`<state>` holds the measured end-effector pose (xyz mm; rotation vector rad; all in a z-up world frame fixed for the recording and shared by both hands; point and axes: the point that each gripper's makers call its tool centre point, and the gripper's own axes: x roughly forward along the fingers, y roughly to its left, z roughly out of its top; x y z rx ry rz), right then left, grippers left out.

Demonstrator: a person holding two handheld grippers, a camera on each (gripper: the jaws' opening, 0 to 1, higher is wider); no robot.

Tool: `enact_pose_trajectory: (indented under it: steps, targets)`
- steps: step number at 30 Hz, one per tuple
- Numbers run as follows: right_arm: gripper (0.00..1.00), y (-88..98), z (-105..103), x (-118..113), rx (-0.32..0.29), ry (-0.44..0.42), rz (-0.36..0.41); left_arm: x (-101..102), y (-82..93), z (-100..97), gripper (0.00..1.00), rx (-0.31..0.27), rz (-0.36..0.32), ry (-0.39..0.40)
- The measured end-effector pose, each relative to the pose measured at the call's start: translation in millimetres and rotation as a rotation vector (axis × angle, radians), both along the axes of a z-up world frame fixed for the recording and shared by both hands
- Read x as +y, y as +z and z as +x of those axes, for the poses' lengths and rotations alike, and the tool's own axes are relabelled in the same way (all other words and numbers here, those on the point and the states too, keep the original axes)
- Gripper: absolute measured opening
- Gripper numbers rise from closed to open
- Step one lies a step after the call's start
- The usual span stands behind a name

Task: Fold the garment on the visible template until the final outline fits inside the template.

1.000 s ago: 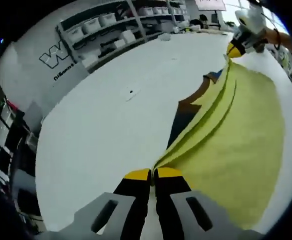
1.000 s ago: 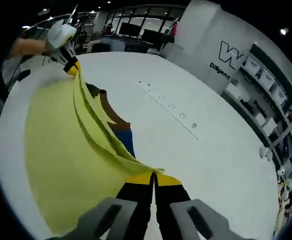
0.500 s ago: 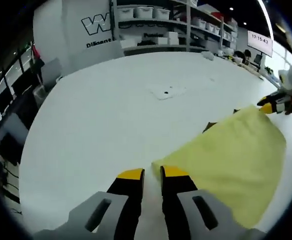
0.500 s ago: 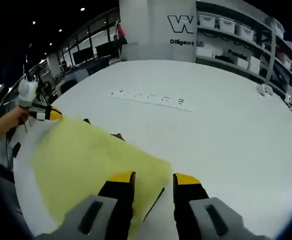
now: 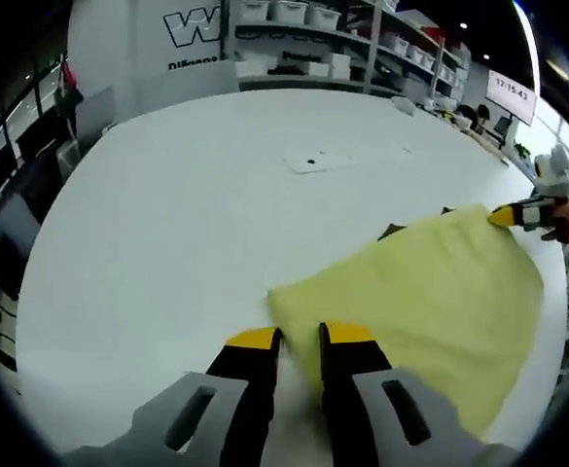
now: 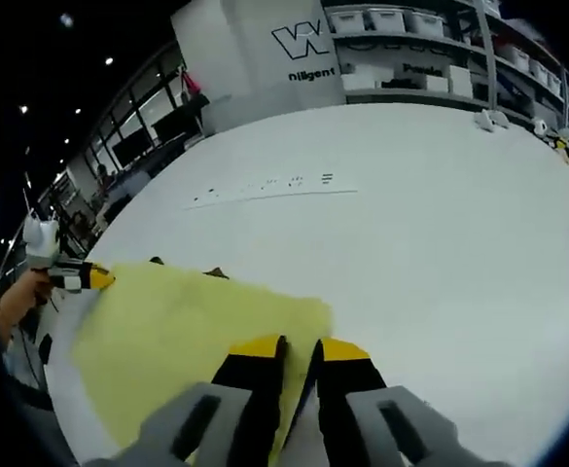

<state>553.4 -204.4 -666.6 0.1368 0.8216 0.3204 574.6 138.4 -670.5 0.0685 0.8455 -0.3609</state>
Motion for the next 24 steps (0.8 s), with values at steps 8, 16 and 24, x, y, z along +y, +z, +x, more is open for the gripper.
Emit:
enact_pose_trajectory:
  steps: [8,16,24]
  targets:
    - [0.00,15.7,1,-1,-0.062,0.008,-0.027,2,14.5,-0.1,0.05,-0.061,0.029,-0.019]
    - [0.00,48.5,4,-2,-0.133,-0.013,-0.018,0,58.2,2.8,0.05,-0.194,-0.011,-0.037]
    - [0.00,41.6,22,-18,-0.165,-0.119,0.003,2,54.0,38.1,0.05,-0.244,-0.106,0.063]
